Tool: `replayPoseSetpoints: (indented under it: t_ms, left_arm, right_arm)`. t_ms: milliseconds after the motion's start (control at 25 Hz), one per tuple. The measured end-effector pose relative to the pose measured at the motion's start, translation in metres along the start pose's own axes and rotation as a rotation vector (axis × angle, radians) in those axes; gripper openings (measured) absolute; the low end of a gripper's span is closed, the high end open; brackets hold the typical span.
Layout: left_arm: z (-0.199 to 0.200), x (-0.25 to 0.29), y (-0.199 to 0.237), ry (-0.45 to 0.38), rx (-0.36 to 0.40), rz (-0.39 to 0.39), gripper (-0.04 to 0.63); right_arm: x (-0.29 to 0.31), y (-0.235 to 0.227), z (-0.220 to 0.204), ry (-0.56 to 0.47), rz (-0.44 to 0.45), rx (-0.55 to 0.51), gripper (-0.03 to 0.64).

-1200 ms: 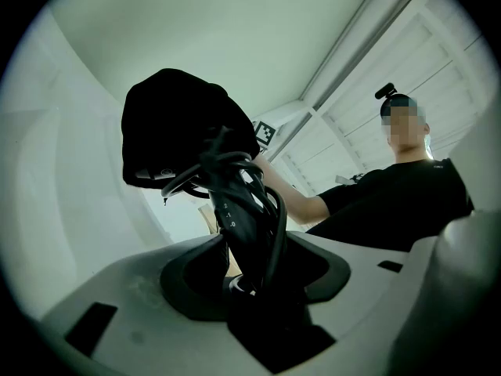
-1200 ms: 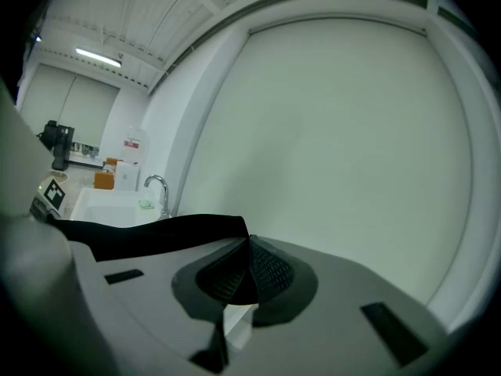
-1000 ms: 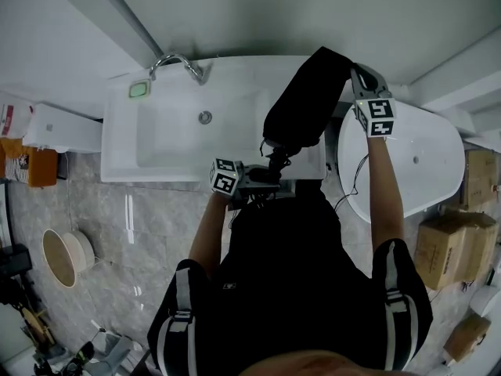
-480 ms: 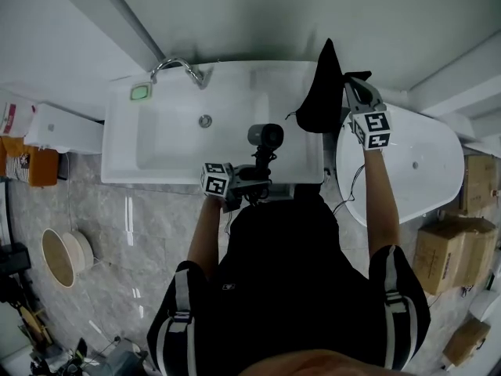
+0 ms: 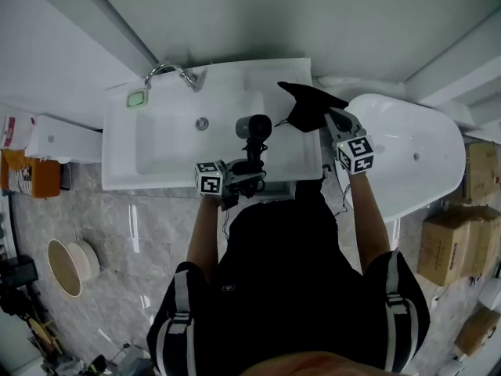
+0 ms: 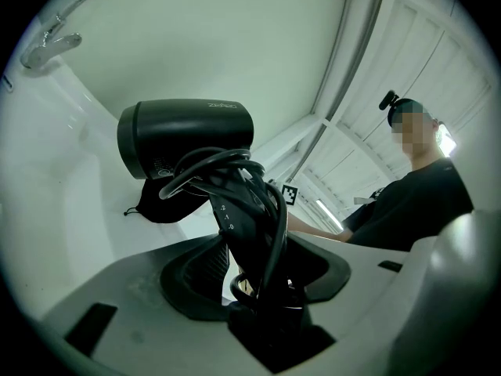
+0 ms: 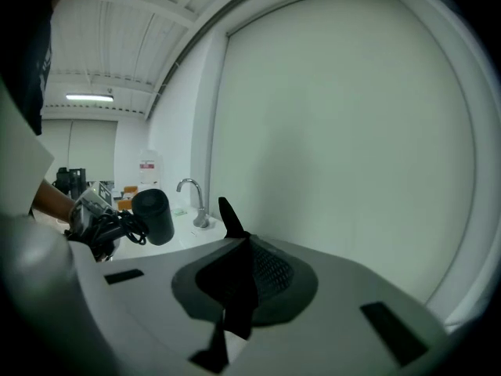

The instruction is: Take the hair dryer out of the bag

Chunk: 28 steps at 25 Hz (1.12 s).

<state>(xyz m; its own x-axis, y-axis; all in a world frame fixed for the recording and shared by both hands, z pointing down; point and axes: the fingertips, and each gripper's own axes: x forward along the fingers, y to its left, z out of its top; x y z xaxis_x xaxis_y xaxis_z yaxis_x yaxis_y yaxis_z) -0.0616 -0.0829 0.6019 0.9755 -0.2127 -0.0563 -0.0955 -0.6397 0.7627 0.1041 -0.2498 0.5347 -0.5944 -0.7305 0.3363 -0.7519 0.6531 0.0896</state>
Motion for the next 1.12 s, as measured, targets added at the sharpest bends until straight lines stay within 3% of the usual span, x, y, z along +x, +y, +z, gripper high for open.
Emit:
replayPoseSetpoints:
  t_ms: [440, 1120]
  left_arm:
    - [-0.005, 0.0, 0.002, 0.017, -0.018, -0.027, 0.202]
    - [-0.013, 0.009, -0.001, 0.039, -0.036, -0.047, 0.202]
  right_arm:
    - [-0.014, 0.059, -0.057, 0.074, 0.057, 0.114, 0.063]
    - [-0.028, 0.078, -0.081, 0.132, 0.078, 0.115, 0.063]
